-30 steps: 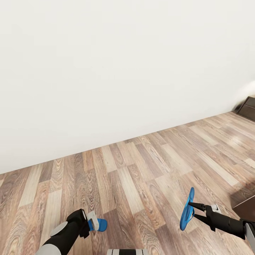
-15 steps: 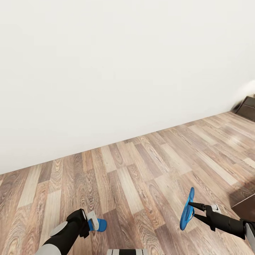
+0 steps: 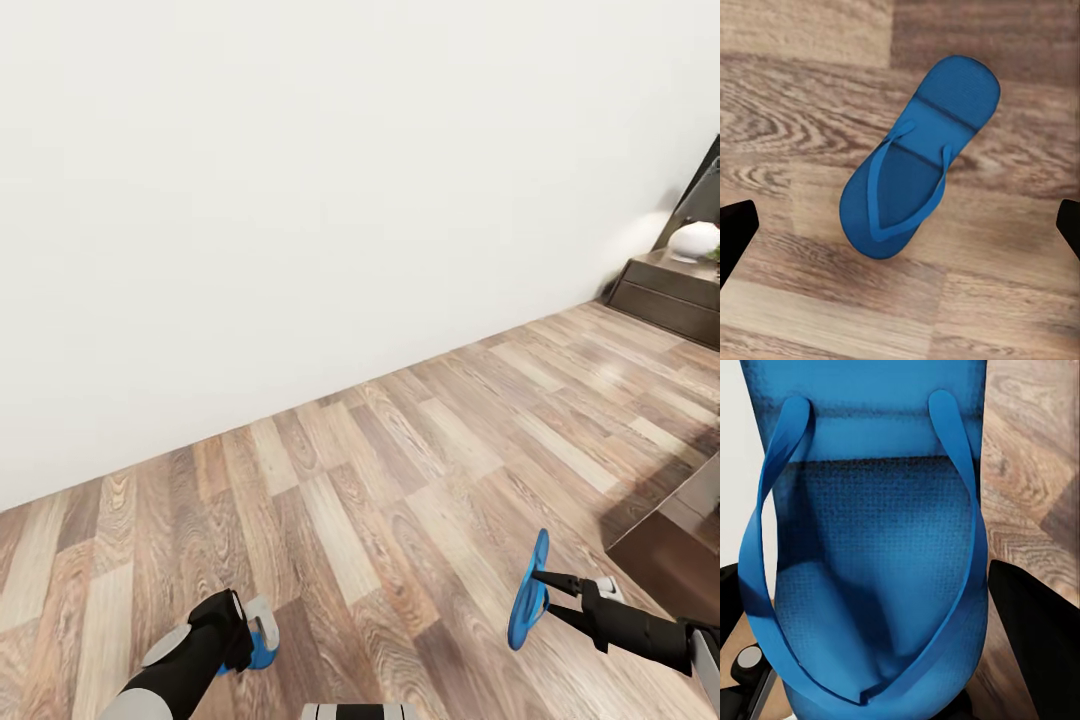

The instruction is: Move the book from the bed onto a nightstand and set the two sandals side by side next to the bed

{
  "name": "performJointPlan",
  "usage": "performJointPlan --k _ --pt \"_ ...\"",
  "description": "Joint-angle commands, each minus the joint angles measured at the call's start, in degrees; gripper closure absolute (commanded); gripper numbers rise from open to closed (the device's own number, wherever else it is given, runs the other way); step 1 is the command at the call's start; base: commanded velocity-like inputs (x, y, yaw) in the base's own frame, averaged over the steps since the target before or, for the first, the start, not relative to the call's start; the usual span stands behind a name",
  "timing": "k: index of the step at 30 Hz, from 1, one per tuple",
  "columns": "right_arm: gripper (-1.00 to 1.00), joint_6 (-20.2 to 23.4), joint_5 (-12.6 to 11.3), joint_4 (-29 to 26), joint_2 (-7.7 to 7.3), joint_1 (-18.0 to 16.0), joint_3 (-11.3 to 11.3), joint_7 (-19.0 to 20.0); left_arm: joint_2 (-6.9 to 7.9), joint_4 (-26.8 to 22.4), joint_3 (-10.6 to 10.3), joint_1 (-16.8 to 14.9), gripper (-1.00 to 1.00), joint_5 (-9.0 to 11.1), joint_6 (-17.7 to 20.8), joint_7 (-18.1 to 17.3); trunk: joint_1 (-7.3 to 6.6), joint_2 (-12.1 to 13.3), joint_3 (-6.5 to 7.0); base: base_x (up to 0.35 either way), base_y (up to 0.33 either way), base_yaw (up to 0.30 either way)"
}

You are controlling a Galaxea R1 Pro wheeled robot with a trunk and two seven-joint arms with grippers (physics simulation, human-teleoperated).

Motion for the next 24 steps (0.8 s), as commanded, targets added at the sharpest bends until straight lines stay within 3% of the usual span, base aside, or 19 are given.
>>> performJointPlan --k 1,21,24 --pt "1.0 0.42 -0.21 0.01 0.0 -0.04 -0.06 -0.08 0.01 -0.13 -0.08 -0.01 -1.0 -0.46 0.17 -0.43 -0.01 -0.02 -0.04 0.0 0.0 -0.089" --pt "1.0 0.42 -0.21 0.01 0.0 -0.04 -0.06 -0.09 -0.01 -0.11 -0.15 0.0 -1.0 -0.46 0.07 -0.09 -0.01 -0.02 -0.03 0.0 0.0 -0.007" --pt "1.0 0.42 -0.21 0.01 0.0 -0.04 -0.06 -0.09 0.0 -0.08 -0.16 0.0 -1.0 -0.46 -0.01 2.78 -0.01 -0.02 -0.03 0.0 0.0 0.0"
